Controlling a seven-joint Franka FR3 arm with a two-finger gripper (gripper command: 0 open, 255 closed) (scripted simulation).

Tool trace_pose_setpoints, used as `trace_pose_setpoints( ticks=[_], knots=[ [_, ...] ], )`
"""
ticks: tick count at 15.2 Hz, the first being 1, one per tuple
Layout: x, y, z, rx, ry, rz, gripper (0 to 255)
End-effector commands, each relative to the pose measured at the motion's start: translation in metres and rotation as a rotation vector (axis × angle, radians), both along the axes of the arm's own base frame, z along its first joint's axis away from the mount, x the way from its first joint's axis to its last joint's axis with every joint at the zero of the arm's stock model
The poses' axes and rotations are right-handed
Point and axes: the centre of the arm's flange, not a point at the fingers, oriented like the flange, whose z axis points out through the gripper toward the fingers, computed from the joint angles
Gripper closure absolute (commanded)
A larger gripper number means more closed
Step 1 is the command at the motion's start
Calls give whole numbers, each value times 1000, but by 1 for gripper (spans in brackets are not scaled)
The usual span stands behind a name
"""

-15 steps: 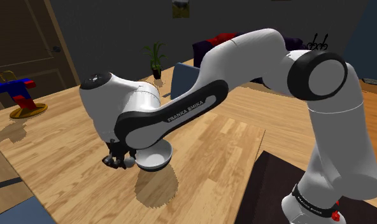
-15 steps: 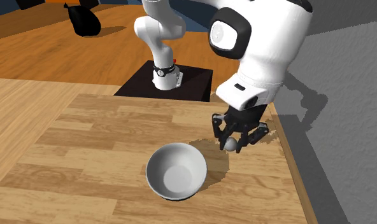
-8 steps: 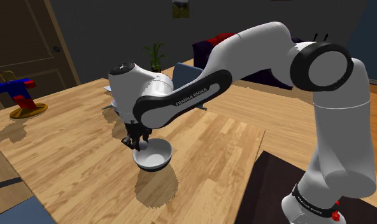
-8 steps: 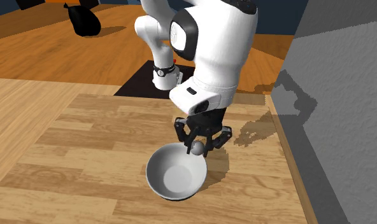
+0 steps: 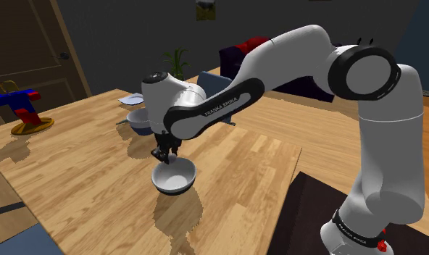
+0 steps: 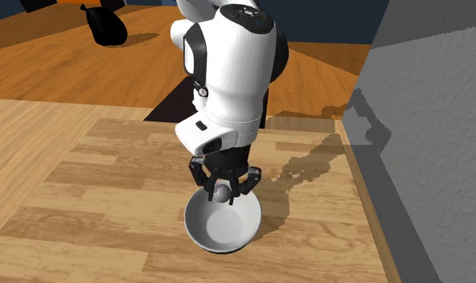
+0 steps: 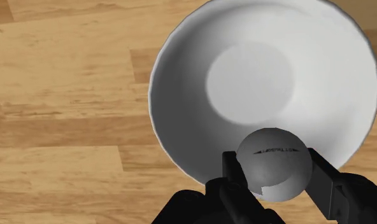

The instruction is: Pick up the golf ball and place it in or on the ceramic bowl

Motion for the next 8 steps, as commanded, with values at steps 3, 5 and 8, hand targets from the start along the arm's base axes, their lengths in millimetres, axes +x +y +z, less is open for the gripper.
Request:
trace_pose_setpoints(
  ticks=[3, 5, 8],
  knots=[
    [0, -2, -20, 0, 0, 0, 255],
    [0, -2, -30, 0, 0, 0, 255],
    [0, -2, -46, 0, 0, 0, 255]
  ],
)
